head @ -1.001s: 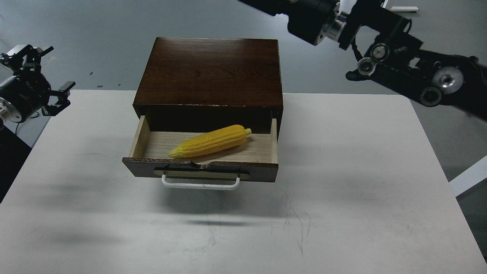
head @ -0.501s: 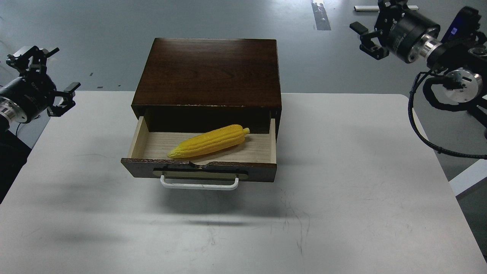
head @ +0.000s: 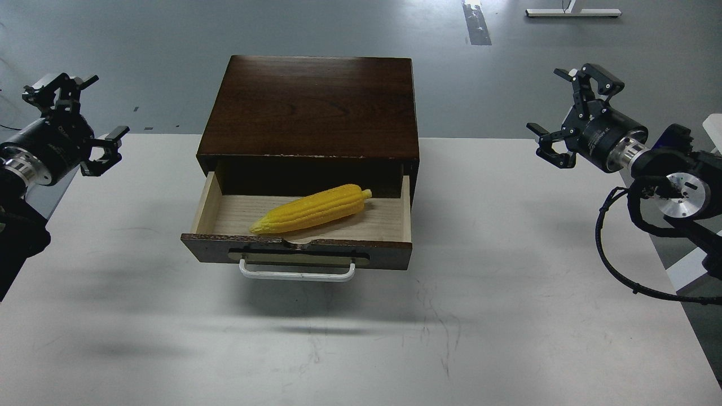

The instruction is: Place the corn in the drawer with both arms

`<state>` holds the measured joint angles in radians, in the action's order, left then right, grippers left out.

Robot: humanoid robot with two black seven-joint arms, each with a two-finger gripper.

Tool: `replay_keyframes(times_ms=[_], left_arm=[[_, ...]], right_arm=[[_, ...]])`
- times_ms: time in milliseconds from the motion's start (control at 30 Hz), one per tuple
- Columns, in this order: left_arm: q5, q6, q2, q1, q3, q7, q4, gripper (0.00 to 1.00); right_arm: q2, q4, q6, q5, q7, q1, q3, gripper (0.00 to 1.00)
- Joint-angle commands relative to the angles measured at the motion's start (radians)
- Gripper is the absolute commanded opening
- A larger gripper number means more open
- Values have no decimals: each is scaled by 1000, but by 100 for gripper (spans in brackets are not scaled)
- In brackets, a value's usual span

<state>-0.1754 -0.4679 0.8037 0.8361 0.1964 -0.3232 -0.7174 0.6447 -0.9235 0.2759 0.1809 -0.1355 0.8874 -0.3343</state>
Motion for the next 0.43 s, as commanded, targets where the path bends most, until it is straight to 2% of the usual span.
replay_keyframes(times_ms=[0, 401], left_arm=[[-1, 2, -8, -2, 0, 4, 3, 98], [-1, -14, -38, -2, 0, 6, 38, 98]], right_arm=[[0, 0, -1, 0, 0, -19, -3, 100], [-13, -1, 2, -5, -13, -25, -2, 100]])
